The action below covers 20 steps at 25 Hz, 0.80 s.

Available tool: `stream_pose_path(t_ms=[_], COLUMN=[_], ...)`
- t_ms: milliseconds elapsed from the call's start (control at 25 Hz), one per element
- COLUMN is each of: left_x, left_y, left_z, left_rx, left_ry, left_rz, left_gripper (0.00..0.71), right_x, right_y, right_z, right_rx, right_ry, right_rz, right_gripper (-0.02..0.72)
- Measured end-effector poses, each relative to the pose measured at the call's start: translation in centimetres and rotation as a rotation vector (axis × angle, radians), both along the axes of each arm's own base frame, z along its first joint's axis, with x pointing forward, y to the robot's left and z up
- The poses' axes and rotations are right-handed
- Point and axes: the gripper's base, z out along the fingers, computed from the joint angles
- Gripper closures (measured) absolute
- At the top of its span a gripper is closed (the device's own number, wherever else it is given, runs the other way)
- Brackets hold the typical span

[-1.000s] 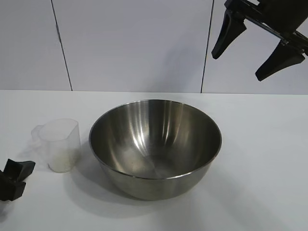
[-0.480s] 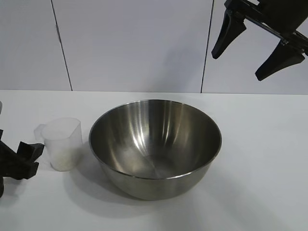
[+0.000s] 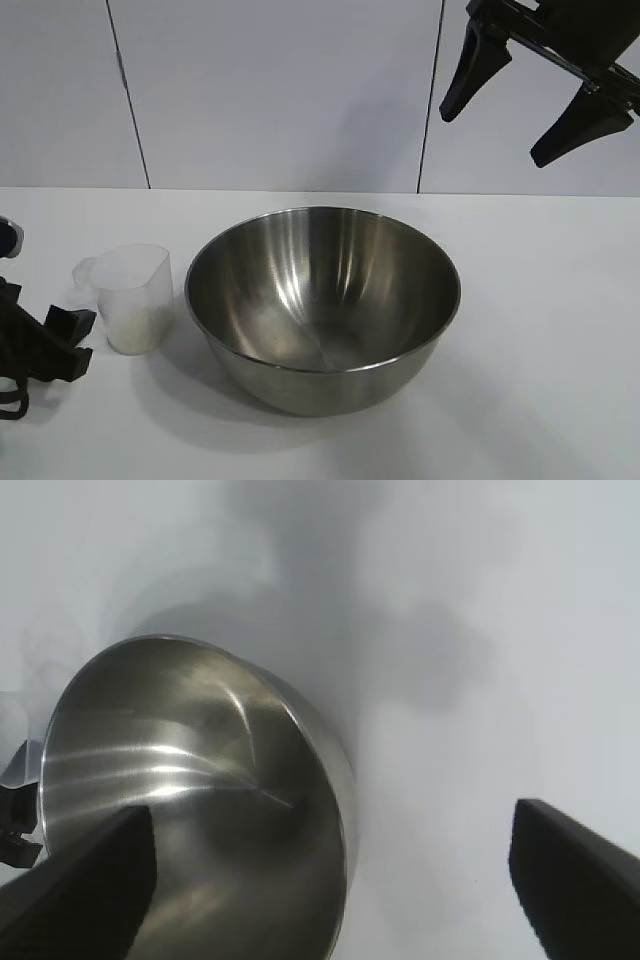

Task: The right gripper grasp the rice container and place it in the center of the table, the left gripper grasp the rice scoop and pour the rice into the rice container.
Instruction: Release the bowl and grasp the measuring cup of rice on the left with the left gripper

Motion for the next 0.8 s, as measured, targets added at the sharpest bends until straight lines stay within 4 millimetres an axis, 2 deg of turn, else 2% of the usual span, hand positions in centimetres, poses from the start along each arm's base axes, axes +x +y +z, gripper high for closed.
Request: stream_pose_path(t_ms=[200, 560, 800], left_x=[0.9, 2.0, 2.9], left_y=[-0.4, -0.9, -1.2], left_z=[0.3, -0.7, -0.7], left_rx=[-0.011, -0.017, -0.05], left_ry=[-0.03, -0.024, -0.043], left_rz=[-0.009, -0.013, -0.003], left_gripper=[0.189, 0.191, 0.197], right_x=[0.1, 0.1, 0.2], right_y=[0.0, 0.0, 0.0], right_z=[0.0, 0.0, 0.1], right_rx=[0.0, 0.0, 0.0], right_ry=[-0.011, -0.015, -0.018], right_rz=[-0.005, -0.008, -0.01], right_gripper=[0.043, 0.043, 0.043])
